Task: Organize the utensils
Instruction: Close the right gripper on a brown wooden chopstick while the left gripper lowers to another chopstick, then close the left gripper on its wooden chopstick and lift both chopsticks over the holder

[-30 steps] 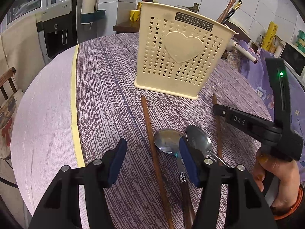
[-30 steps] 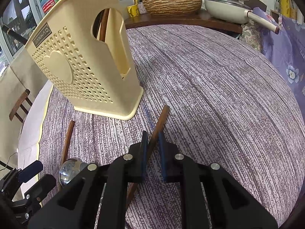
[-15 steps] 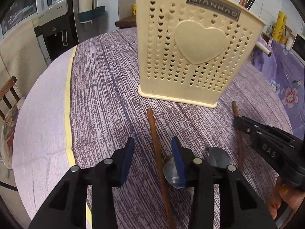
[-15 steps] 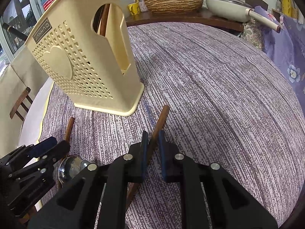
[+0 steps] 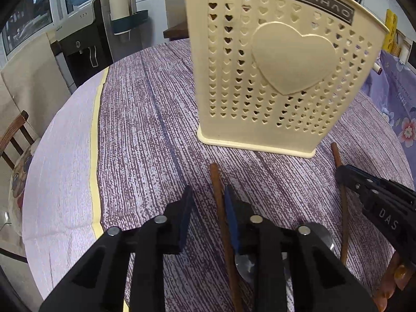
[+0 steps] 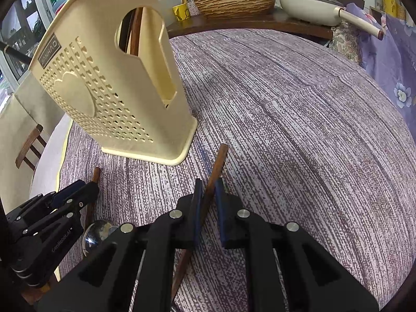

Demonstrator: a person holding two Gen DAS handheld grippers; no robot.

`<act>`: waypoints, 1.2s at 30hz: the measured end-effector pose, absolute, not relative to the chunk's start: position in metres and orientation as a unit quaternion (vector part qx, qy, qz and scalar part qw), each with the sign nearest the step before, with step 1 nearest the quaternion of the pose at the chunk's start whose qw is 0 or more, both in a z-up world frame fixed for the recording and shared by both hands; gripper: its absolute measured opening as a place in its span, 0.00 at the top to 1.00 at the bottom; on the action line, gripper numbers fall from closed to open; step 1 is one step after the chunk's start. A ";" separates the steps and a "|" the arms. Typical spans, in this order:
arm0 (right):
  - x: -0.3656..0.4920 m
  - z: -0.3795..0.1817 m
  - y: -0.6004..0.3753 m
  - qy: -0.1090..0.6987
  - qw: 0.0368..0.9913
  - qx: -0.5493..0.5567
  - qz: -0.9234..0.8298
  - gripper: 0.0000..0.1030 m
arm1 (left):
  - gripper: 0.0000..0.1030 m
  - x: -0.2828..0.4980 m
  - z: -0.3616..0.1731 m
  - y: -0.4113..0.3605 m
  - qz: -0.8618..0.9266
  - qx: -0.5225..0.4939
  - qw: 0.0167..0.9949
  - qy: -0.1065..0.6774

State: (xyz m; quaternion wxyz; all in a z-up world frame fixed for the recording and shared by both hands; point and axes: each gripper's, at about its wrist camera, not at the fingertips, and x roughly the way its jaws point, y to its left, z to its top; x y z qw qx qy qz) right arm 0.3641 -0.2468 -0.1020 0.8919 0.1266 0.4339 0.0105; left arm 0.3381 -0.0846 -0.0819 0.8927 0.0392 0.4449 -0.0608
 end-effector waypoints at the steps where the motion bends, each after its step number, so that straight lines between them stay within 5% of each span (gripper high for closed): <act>1: 0.364 -0.102 -0.247 0.434 0.892 0.128 0.010 0.89 | 0.81 0.338 -0.082 -0.084 -0.059 0.038 0.893 0.444; 5: 0.365 -0.101 -0.247 0.432 0.891 0.141 0.011 0.90 | 0.91 0.341 -0.081 -0.082 -0.054 0.035 0.894 0.444; 36: 0.359 -0.090 -0.259 0.405 0.895 0.184 0.029 0.91 | 0.92 0.339 -0.067 -0.080 -0.069 0.006 0.906 0.417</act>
